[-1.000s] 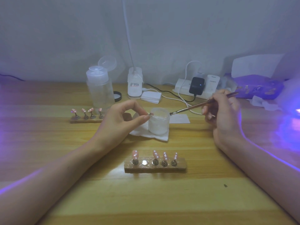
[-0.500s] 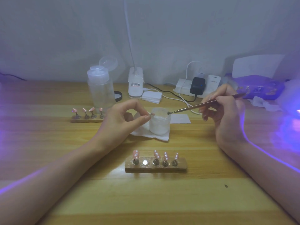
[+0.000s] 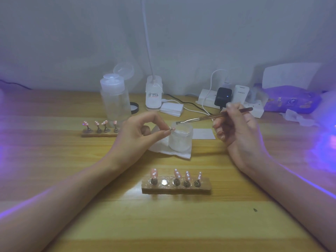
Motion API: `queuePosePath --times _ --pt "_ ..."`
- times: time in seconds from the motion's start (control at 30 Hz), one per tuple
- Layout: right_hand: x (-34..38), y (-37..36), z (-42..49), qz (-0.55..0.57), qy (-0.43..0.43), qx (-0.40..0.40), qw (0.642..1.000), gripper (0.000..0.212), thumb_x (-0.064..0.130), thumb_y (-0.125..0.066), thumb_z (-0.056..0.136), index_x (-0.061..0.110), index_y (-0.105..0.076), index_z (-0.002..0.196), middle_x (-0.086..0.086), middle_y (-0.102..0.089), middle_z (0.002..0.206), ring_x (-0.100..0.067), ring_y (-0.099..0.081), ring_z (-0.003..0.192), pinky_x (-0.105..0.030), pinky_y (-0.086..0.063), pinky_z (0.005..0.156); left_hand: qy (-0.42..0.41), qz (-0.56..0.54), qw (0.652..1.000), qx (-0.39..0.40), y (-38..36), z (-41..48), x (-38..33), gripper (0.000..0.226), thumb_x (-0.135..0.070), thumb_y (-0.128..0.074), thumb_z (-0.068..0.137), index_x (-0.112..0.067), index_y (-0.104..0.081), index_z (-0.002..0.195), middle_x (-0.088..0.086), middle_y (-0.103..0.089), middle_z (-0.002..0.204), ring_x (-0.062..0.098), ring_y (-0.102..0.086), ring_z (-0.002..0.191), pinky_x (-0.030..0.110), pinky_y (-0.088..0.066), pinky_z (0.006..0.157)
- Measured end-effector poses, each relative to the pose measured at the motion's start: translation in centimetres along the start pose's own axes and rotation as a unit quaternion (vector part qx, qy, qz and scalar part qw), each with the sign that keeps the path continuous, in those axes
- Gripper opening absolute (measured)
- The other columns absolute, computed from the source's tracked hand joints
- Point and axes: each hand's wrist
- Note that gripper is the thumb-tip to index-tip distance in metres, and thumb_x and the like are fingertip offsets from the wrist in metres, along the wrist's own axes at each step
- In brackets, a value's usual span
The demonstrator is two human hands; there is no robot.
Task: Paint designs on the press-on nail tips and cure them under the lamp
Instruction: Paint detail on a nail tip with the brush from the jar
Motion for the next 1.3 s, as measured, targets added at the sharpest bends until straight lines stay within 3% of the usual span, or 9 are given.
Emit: queuePosePath --times 0.23,0.8,1.3 --pt "-0.17 -0.03 0.16 -0.011 -0.009 0.016 1.0 0.022 0.032 -0.054 0.097 0.017 -0.051 0.081 -0.003 -0.065 0.059 -0.011 -0.054 0.05 -0.017 -0.041 0.046 -0.012 0.012 1.0 -0.003 -0.09 -0.03 -0.13 0.012 -0.012 -0.074 0.088 -0.01 -0.066 0.08 -0.02 -0.045 0.046 0.005 -0.025 0.045 0.014 -0.023 0.047" --pt "-0.27 0.14 -0.08 -0.084 0.021 0.012 0.996 0.022 0.023 -0.049 0.104 0.017 -0.046 0.083 -0.005 -0.068 0.063 -0.012 -0.057 0.053 -0.021 -0.044 0.048 0.004 0.002 1.0 -0.002 -0.07 0.0 -0.05 0.013 -0.015 -0.074 0.088 -0.012 -0.065 0.079 -0.015 -0.037 0.044 0.007 -0.024 0.045 0.015 -0.022 0.047" --pt "0.02 0.15 -0.12 -0.054 0.043 0.017 0.997 0.024 0.021 -0.048 0.105 0.018 -0.045 0.081 -0.005 -0.067 0.062 -0.013 -0.057 0.051 -0.021 -0.044 0.048 0.015 -0.014 1.0 0.008 -0.03 -0.13 -0.25 0.014 -0.016 -0.073 0.089 -0.012 -0.064 0.079 -0.012 -0.037 0.042 0.006 -0.025 0.042 0.017 -0.022 0.045"
Point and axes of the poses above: each hand's wrist, its own z-axis towards the middle knuckle, its own y-axis out of the back of the hand, x = y × z
